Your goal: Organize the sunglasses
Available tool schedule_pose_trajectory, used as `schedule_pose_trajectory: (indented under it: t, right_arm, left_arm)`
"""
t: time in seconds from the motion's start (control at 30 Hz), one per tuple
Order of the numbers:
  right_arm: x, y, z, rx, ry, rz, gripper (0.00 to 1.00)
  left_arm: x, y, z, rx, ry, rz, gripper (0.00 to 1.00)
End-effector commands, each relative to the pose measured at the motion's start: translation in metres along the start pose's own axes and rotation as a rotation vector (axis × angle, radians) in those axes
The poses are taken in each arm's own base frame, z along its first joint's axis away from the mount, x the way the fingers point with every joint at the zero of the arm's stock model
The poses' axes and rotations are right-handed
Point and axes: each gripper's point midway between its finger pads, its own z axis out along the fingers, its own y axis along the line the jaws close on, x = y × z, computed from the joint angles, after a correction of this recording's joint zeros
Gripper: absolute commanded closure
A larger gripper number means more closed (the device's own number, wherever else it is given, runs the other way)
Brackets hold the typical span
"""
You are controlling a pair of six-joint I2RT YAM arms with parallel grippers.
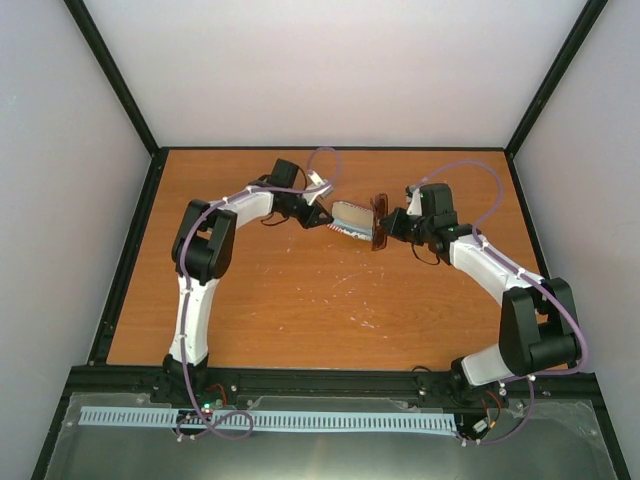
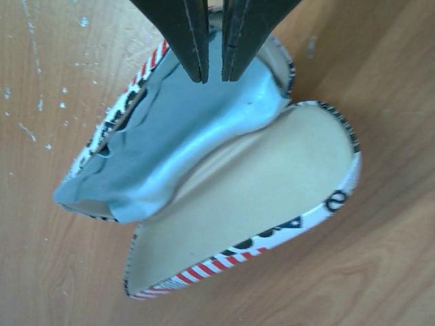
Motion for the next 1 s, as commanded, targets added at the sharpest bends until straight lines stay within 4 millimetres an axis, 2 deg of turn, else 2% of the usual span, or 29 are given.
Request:
schedule_pose_trajectory:
  t: [0.0,0.17,0.3,0.47,0.53,0.7,0.97]
  right_arm:
    - [-0.006,0.002,-0.003,0.009,-0.041,0.004,0.97]
    - [-0.004,0.001,-0.002,0.01,-0.04,0.01,0.97]
    - [-0.003,0.003,-0.002,0.004,-0.041,0.005,0.97]
    - [-0.002,0.007,-0.001,0.001,-0.042,0.0,0.97]
    - [0.0,0.006,0.001,0.006,-0.039,0.001,0.97]
    - [0.002,-0.003,0.004,0.044,-0.046,0.013,0.97]
    - [0.009,-0.014,0.022,0.052,-0.055,0.078,0.97]
  left_arm:
    - [-0.008,-0.024,-0.001,0.054,-0.031,0.003,0.9]
    - [0.012,-0.045,0.015,0.096,0.006,-0.013,0.9]
    - [0.015,-0.055,0.02,0.113,0.011,-0.019,0.9]
    - [-0.005,-0.063,0.019,0.132,-0.024,-0.022,0.83]
    - [-0.012,-0.07,0.02,0.139,-0.032,-0.013,0.76]
    - [-0.028,-0.083,0.012,0.145,-0.057,0.016,0.68]
    - [-0.047,-0.09,-0.006,0.109,-0.093,0.068,0.66]
